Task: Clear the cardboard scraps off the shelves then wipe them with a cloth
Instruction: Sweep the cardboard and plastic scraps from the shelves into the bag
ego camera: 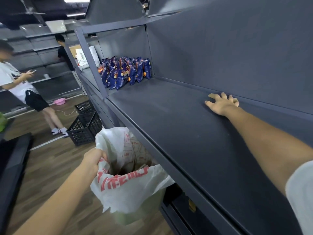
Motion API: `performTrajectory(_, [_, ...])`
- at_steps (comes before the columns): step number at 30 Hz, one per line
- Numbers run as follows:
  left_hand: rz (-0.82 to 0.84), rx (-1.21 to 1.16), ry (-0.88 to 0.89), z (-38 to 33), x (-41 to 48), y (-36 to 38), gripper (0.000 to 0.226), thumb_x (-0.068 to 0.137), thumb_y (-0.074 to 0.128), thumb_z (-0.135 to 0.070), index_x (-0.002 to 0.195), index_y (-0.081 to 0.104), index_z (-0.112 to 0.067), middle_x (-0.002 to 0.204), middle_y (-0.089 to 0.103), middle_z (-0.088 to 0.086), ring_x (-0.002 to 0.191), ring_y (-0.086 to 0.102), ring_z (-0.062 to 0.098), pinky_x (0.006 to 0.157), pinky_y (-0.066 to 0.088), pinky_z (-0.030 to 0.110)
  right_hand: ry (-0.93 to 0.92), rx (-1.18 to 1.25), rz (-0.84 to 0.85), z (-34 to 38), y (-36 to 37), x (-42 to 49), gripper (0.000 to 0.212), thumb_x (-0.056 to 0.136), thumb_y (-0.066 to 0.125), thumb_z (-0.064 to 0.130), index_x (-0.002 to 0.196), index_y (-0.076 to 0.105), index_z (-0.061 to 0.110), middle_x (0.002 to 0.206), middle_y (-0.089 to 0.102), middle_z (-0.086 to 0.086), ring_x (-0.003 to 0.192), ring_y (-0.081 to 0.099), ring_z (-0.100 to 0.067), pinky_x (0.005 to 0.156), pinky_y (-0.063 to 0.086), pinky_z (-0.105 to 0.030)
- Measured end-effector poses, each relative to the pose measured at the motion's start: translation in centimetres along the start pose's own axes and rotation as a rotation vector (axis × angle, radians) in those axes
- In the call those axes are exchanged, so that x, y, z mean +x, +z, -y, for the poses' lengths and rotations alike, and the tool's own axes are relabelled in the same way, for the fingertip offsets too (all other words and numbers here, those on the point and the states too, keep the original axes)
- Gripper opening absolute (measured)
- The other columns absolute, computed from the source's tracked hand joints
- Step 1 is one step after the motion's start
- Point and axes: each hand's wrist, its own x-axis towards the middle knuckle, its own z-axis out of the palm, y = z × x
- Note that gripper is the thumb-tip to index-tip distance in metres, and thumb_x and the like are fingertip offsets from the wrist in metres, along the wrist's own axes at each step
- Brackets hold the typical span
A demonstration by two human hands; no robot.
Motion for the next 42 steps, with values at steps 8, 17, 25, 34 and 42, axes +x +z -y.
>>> performTrajectory(8, [-0.007, 0.068, -0.009, -0.4, 0.4, -0.2, 0.058, 0.07, 0.035, 0.021, 0.122, 0.054, 0.001, 0.102, 0.057, 0.025, 0.1, 0.056, 0.048, 0.086, 0.05, 0.052, -0.005, -0.092, 0.06, 1.3, 0.6, 1.8, 0.071, 0.09, 0.02, 0.065, 0.149, 0.01, 0.026, 0.159, 0.002, 0.002, 0.145, -0.003, -0.03, 0.114, 0.001, -0.057])
performTrajectory(17, [0.011, 0.072, 0.001, -0.9, 2.1, -0.6, 0.062, 0.067, 0.038, 0.023, 0.123, 0.054, 0.002, 0.12, 0.057, 0.026, 0.107, 0.054, 0.05, 0.09, 0.048, 0.053, -0.266, -0.146, 0.144, 7.2, 3.0, -1.0, 0.072, 0.085, 0.012, 0.071, 0.147, 0.01, 0.033, 0.158, 0.009, 0.004, 0.145, 0.005, -0.025, 0.111, 0.006, -0.061])
performTrajectory(25, [0.03, 0.112, 0.018, -1.1, 2.8, -1.0, 0.046, 0.067, 0.041, 0.022, 0.104, 0.056, 0.001, 0.109, 0.058, 0.026, 0.101, 0.057, 0.049, 0.082, 0.052, 0.05, -0.814, -0.115, 0.257, 16.8, 6.9, -11.5, 0.073, 0.089, 0.016, 0.066, 0.147, 0.015, 0.022, 0.158, 0.004, 0.004, 0.146, 0.0, -0.023, 0.112, -0.003, -0.058])
performTrajectory(34, [0.052, 0.066, 0.04, -1.0, 3.2, -1.4, 0.028, 0.069, 0.041, 0.024, 0.08, 0.057, 0.004, 0.08, 0.053, 0.017, 0.084, 0.056, 0.034, 0.084, 0.053, 0.042, -1.116, -0.139, 0.435, 21.6, 10.2, -18.5, 0.056, 0.096, 0.028, 0.049, 0.126, 0.047, 0.006, 0.128, 0.051, -0.01, 0.119, 0.045, -0.025, 0.101, 0.038, -0.043])
performTrajectory(42, [0.056, 0.138, 0.058, -0.8, 2.8, -2.0, 0.053, 0.069, 0.044, 0.022, 0.118, 0.056, 0.005, 0.114, 0.057, 0.024, 0.112, 0.054, 0.045, 0.098, 0.046, 0.054, -1.054, -0.12, 0.124, 21.7, 8.6, -15.6, 0.033, 0.093, 0.039, 0.02, 0.12, 0.055, 0.009, 0.127, 0.051, -0.009, 0.117, 0.045, -0.029, 0.096, 0.041, -0.04])
